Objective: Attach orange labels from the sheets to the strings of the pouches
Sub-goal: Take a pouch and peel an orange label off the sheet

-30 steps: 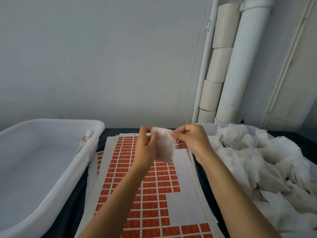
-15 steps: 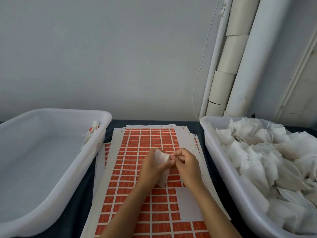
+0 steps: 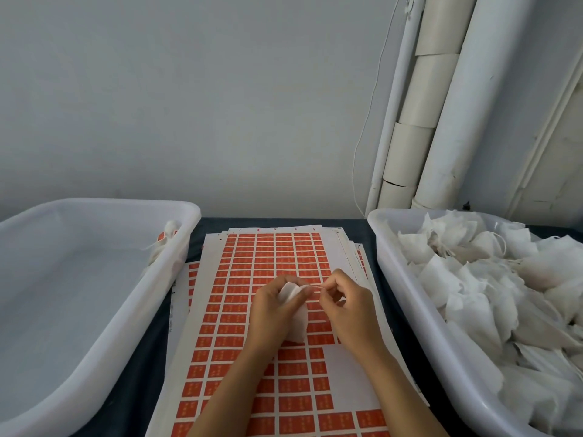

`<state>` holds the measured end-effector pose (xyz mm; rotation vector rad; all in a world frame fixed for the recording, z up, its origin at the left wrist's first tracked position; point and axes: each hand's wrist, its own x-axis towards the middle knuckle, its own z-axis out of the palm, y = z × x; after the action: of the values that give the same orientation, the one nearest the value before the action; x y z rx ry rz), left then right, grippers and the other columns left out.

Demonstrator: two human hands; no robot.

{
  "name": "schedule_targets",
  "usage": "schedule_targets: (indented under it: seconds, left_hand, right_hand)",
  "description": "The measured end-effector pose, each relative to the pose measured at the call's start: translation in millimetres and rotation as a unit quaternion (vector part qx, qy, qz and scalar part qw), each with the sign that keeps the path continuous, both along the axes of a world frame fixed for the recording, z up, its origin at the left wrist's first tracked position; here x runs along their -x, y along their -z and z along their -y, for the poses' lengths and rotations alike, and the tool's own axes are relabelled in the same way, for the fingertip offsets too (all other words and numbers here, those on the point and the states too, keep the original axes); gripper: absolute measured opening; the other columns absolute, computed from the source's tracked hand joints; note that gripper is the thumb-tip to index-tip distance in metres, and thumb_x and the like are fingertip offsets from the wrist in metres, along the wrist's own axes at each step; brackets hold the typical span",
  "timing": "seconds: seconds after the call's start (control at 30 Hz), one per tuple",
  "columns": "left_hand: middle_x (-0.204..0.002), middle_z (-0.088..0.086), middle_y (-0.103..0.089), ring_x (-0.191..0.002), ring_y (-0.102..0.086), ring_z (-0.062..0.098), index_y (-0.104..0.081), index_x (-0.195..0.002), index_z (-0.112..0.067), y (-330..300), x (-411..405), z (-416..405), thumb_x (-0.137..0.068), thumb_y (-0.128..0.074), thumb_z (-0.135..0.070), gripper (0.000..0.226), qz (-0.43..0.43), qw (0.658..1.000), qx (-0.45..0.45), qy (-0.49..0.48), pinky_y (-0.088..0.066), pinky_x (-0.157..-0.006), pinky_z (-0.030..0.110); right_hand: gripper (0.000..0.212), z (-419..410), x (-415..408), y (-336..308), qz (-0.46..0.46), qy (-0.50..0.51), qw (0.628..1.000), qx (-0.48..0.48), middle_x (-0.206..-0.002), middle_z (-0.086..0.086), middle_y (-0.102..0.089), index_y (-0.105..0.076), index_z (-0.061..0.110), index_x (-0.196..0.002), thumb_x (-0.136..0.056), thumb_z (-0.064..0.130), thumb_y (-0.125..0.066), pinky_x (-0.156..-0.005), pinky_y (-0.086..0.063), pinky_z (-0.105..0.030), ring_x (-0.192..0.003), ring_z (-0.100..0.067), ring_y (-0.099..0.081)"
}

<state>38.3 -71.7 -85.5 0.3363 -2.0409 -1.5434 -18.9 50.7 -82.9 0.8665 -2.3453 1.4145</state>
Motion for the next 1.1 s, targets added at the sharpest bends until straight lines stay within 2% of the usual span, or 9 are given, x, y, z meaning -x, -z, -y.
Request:
schedule_targets:
  seconds: [0.2,0.3,0.4,0.6,0.67,0.77,0.9,1.03,1.1]
  left_hand:
    - [-0.076,-0.022,-0.065,-0.075,-0.062,-0.002,-0.067,-0.083,-0.024,-1,0,2,-0.079,-0.072,-0.034,0.012,-0.013,0.995,-0.090,-0.047,-0.047,-0.051,0.010]
    - [-0.076,-0.025,-0.065,-0.076,-0.061,-0.005,-0.067,-0.080,-0.025,-2,1,5,-0.080,-0.072,-0.032,0.009,-0.007,0.993,-0.105,-0.052,-0.046,-0.049,0.009]
    - [-0.076,-0.024,-0.065,-0.075,-0.061,-0.007,-0.068,-0.080,-0.024,-1,1,8,-0.080,-0.072,-0.032,0.009,-0.004,0.993,-0.110,-0.050,-0.045,-0.048,0.007]
    - [-0.075,-0.018,-0.069,-0.074,-0.063,-0.001,-0.069,-0.078,-0.023,-2,-1,9,-0.081,-0.071,-0.034,0.012,0.001,0.994,-0.104,-0.031,-0.046,-0.050,0.009]
    - [-0.075,-0.016,-0.069,-0.073,-0.065,0.004,-0.070,-0.077,-0.024,-2,-1,9,-0.080,-0.072,-0.035,0.012,0.003,0.993,-0.114,-0.035,-0.047,-0.051,0.010]
    - [-0.075,-0.013,-0.068,-0.072,-0.064,0.012,-0.070,-0.074,-0.024,-2,-1,8,-0.079,-0.072,-0.035,0.012,0.014,0.992,-0.116,-0.037,-0.048,-0.053,0.014]
    - [-0.074,-0.016,-0.067,-0.070,-0.063,0.002,-0.070,-0.068,-0.032,-6,-4,7,-0.080,-0.072,-0.031,0.012,0.010,0.996,-0.088,0.008,-0.048,-0.052,0.013]
    - [-0.074,-0.012,-0.068,-0.071,-0.064,0.005,-0.070,-0.075,-0.025,-7,-4,6,-0.080,-0.071,-0.033,0.009,0.020,0.997,-0.072,0.036,-0.050,-0.055,0.015]
    - [-0.073,-0.012,-0.068,-0.070,-0.064,0.004,-0.069,-0.078,-0.023,-7,-4,5,-0.081,-0.071,-0.032,0.009,0.020,0.996,-0.065,0.049,-0.050,-0.055,0.014]
  right_hand:
    - [0.020,-3,4,-1,0.043,0.016,0.999,0.015,-0.068,0.017,-0.060,-0.050,0.030,-0.073,-0.090,0.024,-0.058,-0.055,-0.048,-0.007,-0.062,0.000,-0.062]
    - [0.019,-4,4,-2,0.057,-0.010,0.998,0.014,-0.058,0.014,-0.060,-0.052,0.029,-0.074,-0.091,0.023,-0.057,-0.050,-0.048,-0.009,-0.052,-0.004,-0.062]
    - [0.017,-4,5,-2,0.067,-0.016,0.997,0.025,-0.057,0.014,-0.061,-0.053,0.030,-0.075,-0.090,0.024,-0.056,-0.051,-0.049,-0.009,-0.051,-0.006,-0.062]
    - [0.001,-10,12,1,0.093,-0.040,0.994,-0.036,-0.072,0.016,-0.065,-0.056,0.028,-0.089,-0.090,0.029,-0.057,-0.061,-0.052,-0.010,-0.061,0.002,-0.064]
    - [0.015,-12,12,1,0.112,-0.053,0.991,-0.052,-0.085,0.026,-0.061,-0.053,0.034,-0.102,-0.088,0.030,-0.059,-0.066,-0.052,-0.007,-0.069,0.007,-0.062]
    - [0.036,-10,7,0,0.130,-0.070,0.987,-0.063,-0.096,0.038,-0.049,-0.045,0.043,-0.112,-0.083,0.036,-0.065,-0.062,-0.044,-0.001,-0.082,0.011,-0.055]
    - [0.022,-4,3,-2,0.127,-0.074,0.988,-0.043,-0.088,0.024,-0.061,-0.054,0.042,-0.096,-0.077,0.054,-0.053,-0.074,-0.053,-0.012,-0.080,0.004,-0.062]
    - [0.013,-4,1,0,0.065,-0.057,0.995,-0.041,-0.085,0.024,-0.061,-0.056,0.039,-0.088,-0.080,0.048,-0.052,-0.072,-0.050,-0.007,-0.081,0.005,-0.061]
    - [0.015,-3,3,1,0.031,-0.048,0.997,-0.059,-0.099,0.022,-0.058,-0.055,0.037,-0.096,-0.083,0.044,-0.053,-0.081,-0.051,-0.012,-0.089,0.001,-0.060]
